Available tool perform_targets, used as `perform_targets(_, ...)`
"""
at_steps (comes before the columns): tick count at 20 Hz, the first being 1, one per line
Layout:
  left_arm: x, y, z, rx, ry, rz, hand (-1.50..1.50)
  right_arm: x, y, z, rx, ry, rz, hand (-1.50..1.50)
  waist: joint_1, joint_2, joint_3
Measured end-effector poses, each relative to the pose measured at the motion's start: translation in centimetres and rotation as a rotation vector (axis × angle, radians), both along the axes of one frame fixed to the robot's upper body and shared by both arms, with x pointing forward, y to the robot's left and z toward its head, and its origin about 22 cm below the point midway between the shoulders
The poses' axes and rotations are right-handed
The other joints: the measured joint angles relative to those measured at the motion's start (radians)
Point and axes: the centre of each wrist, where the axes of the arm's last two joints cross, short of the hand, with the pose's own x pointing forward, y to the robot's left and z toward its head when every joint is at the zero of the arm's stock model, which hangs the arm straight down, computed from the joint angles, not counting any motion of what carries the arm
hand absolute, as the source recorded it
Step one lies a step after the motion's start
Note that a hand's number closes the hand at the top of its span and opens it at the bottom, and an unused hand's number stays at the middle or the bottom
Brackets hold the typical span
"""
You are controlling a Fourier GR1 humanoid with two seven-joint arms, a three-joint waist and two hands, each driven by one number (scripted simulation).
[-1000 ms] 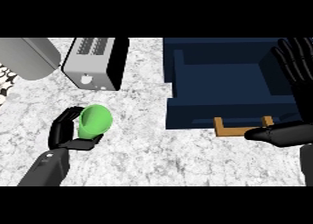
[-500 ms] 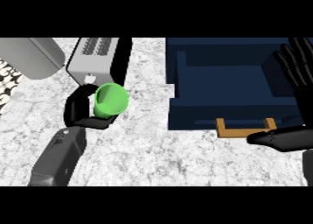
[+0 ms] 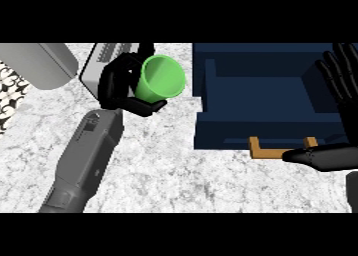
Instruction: Pick up the cup, place it into the drawer and close the drawer
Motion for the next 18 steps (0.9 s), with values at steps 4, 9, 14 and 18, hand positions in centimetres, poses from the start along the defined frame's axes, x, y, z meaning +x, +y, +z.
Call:
perform_targets(4, 1.0, -3.4, 5.2, 0.031, -0.006, -0.025, 1.5, 0.2, -0.3, -0.5, 0.0, 0.003, -0.005, -1.5, -0.005, 0.001, 0.0)
perform_targets(9, 2.0, -7.5, 10.7, 0.079, -0.002, -0.021, 1.5, 0.8, -0.3, -0.1, 0.0, -0.008, -0.001, -1.5, -0.017, 0.006, 0.0)
perform_targets(14, 2.9, -11.1, 14.1, 0.139, 0.072, 0.002, 1.5, 1.0, 0.3, -0.6, -0.002, -0.018, 0.014, -1.5, -0.037, 0.011, 0.0)
perform_targets(18, 3.5, -12.9, 14.7, 0.202, 0.154, 0.034, 1.5, 1.3, 0.7, -0.2, 0.002, -0.028, 0.029, -1.5, -0.058, 0.018, 0.0)
